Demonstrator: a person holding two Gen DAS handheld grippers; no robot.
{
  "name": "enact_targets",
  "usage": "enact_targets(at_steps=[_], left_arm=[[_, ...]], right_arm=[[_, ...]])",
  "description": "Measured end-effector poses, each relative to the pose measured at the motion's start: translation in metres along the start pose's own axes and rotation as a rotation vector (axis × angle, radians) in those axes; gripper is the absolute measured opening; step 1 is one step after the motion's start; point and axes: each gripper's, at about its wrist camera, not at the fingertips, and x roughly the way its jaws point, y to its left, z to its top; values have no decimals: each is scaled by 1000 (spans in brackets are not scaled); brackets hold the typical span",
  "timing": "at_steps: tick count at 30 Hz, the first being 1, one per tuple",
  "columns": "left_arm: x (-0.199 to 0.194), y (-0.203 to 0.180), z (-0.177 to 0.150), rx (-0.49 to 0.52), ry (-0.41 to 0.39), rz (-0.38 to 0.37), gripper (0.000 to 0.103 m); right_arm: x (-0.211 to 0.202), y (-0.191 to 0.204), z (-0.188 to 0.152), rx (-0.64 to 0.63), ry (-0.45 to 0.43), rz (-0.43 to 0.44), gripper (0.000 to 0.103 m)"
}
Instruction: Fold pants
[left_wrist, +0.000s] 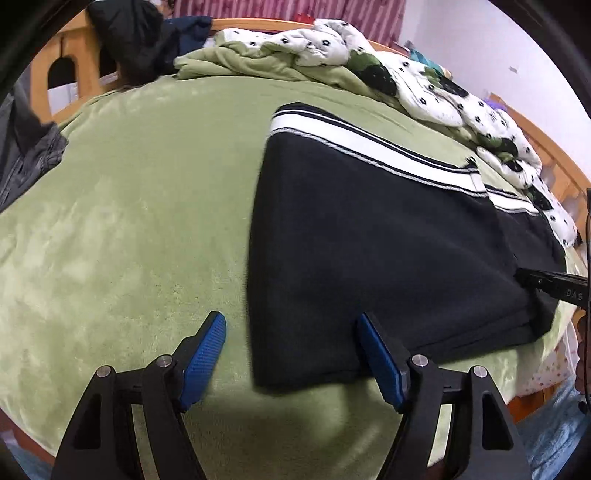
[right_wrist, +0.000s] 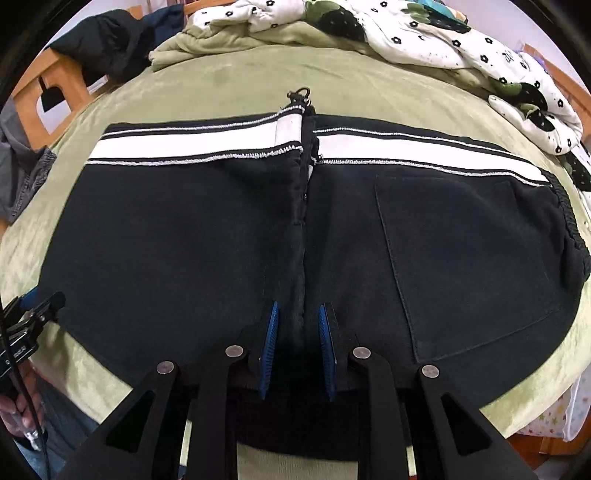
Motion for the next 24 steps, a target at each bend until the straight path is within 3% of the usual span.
enact_targets(at_steps=[3, 8, 12, 15, 17, 20, 24], left_arm=[[-4, 2, 5, -30, 11, -20, 72], [-27, 1, 27, -37, -4, -22, 70], [-77, -7, 69, 31, -106, 16, 71], [-108, -10, 100, 69, -167, 35, 72], [-121, -7, 120, 80, -181, 17, 72], [-119, 3, 138, 61, -154, -26, 75], [-87, 24, 138, -6, -107, -39, 74]], right_arm=[[-4, -5, -11, 52, 20, 40, 21], [-20, 4, -10, 10, 40, 30, 21], [-82, -18, 10, 44, -108, 28, 21], [-127, -51, 24, 81, -212, -3, 39], [-147, -76, 28, 112, -257, -20, 68], [-156, -122, 27, 180, -297, -59, 72], [-127, -179, 9, 280, -285, -106, 72]])
